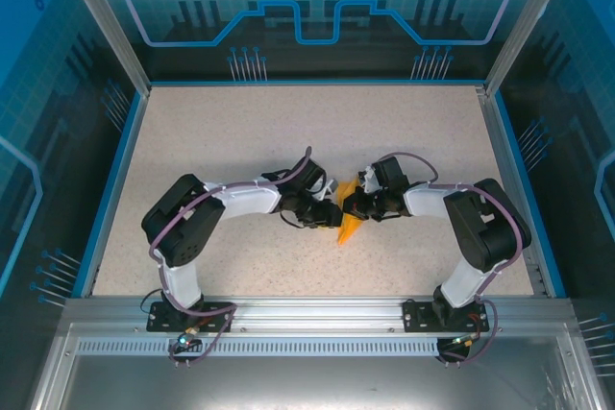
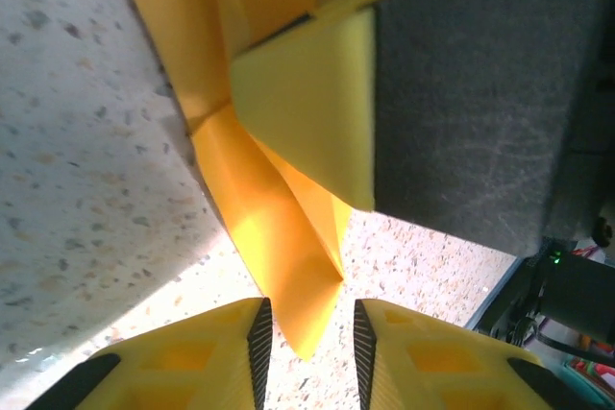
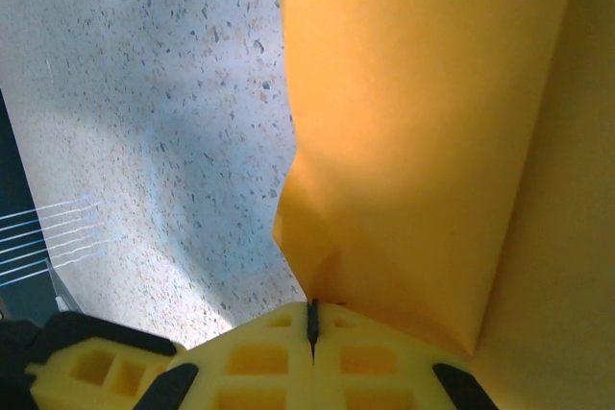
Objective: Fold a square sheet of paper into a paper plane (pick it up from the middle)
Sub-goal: Fourth fold the wing at the center of the table.
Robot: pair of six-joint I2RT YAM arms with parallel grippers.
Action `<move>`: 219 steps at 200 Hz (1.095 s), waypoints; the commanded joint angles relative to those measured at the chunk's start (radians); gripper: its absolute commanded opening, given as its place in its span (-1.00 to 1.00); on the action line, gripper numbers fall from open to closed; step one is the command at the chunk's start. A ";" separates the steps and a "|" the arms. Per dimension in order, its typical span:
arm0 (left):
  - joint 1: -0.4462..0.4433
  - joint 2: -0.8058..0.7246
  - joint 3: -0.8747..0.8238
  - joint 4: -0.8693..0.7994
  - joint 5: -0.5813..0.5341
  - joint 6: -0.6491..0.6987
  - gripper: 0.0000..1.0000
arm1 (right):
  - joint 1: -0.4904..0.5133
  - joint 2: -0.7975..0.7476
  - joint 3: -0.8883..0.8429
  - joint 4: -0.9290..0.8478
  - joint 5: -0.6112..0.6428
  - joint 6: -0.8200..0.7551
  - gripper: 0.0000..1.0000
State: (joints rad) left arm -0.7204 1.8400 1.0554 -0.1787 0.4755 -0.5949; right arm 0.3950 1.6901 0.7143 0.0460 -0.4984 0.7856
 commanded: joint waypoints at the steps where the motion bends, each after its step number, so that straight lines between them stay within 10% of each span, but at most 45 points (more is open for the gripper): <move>1: -0.041 -0.028 -0.008 0.007 -0.054 -0.023 -0.36 | 0.010 0.009 0.017 -0.008 -0.014 -0.006 -0.98; 219: -0.183 0.074 0.136 -0.186 -0.366 0.046 -0.42 | 0.005 0.031 0.005 0.014 -0.041 -0.003 -0.99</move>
State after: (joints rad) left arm -0.8841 1.8942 1.1488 -0.2943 0.1734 -0.5770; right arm 0.3946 1.7023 0.7143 0.0475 -0.5098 0.7856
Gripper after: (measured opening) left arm 0.286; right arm 0.045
